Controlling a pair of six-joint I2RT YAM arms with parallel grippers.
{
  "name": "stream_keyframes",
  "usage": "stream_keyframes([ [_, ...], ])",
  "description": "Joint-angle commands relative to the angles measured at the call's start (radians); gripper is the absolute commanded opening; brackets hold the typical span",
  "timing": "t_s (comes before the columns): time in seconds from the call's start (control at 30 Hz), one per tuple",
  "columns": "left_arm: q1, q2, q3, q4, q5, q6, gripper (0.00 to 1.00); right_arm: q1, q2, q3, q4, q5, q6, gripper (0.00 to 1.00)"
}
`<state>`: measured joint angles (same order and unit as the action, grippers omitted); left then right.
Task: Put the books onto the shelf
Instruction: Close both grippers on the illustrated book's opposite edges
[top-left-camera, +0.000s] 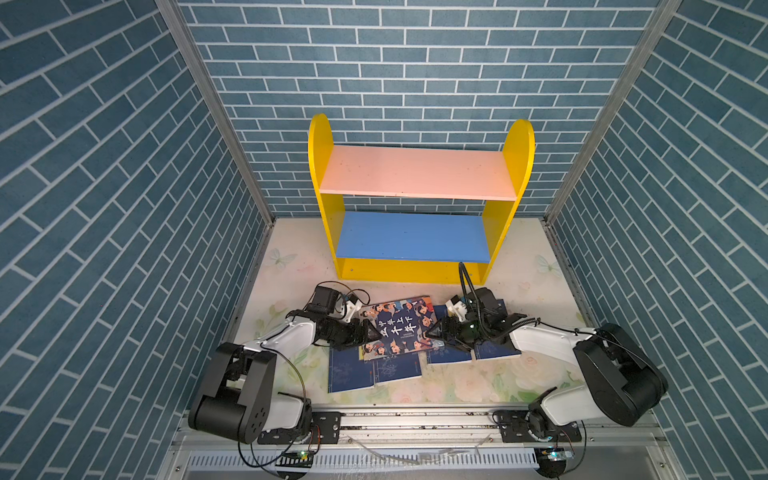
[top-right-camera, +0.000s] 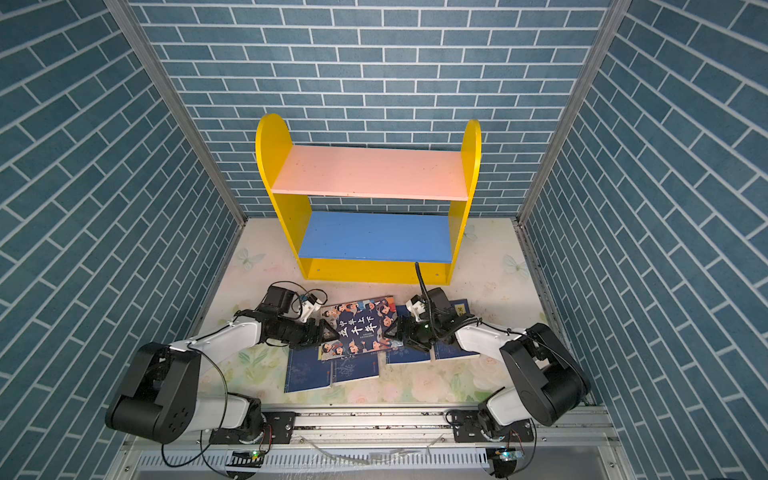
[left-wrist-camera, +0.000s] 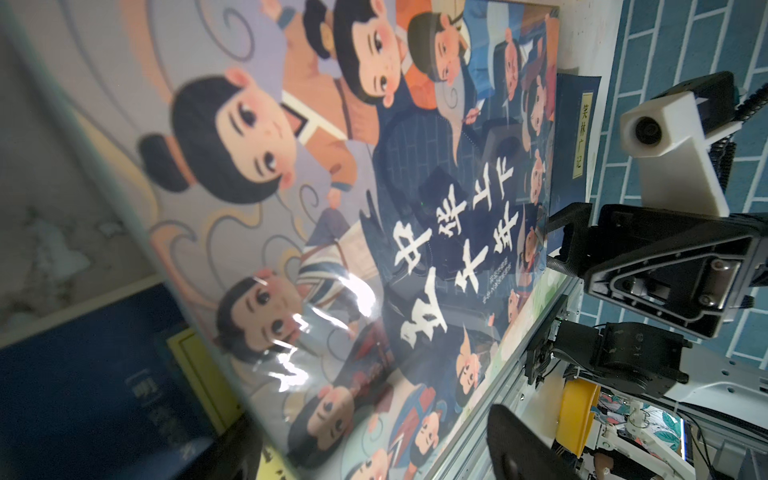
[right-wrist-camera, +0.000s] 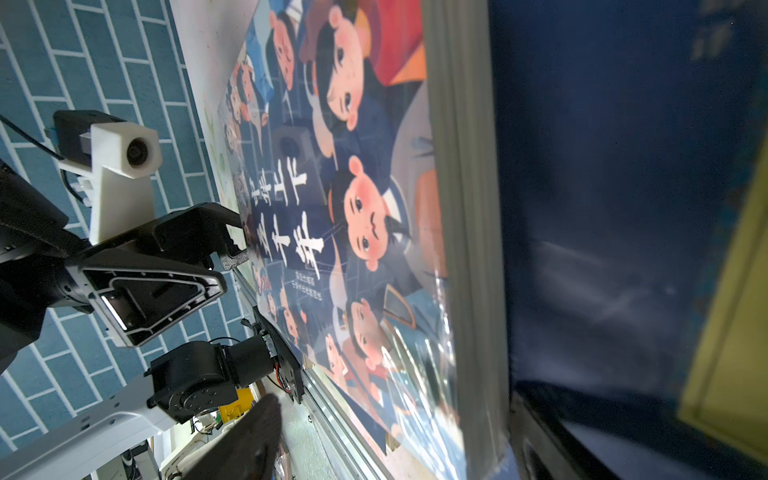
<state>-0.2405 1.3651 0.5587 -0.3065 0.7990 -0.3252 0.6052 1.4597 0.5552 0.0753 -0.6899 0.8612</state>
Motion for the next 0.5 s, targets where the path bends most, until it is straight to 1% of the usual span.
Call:
stream_keyframes([
  [0.0,-0.008,0.034,-0.014,0.013,0.014,0.010,0.83,0.001,0.062,-0.062,0.023,0.038,0.034,0.86],
  [0.1,-0.009,0.038,-0.019,0.040,0.047,-0.008,0.81,0.000,0.087,-0.104,0.150,0.017,0.090,0.86],
  [0.27,-0.008,0.053,-0.027,0.095,0.120,-0.044,0.81,-0.001,0.110,-0.162,0.336,-0.013,0.172,0.85],
  [0.33,-0.008,0.054,-0.029,0.102,0.131,-0.045,0.81,0.000,0.109,-0.175,0.375,-0.021,0.188,0.85],
  [0.47,-0.008,0.048,-0.027,0.096,0.135,-0.033,0.81,-0.001,0.088,-0.187,0.416,-0.034,0.202,0.80],
])
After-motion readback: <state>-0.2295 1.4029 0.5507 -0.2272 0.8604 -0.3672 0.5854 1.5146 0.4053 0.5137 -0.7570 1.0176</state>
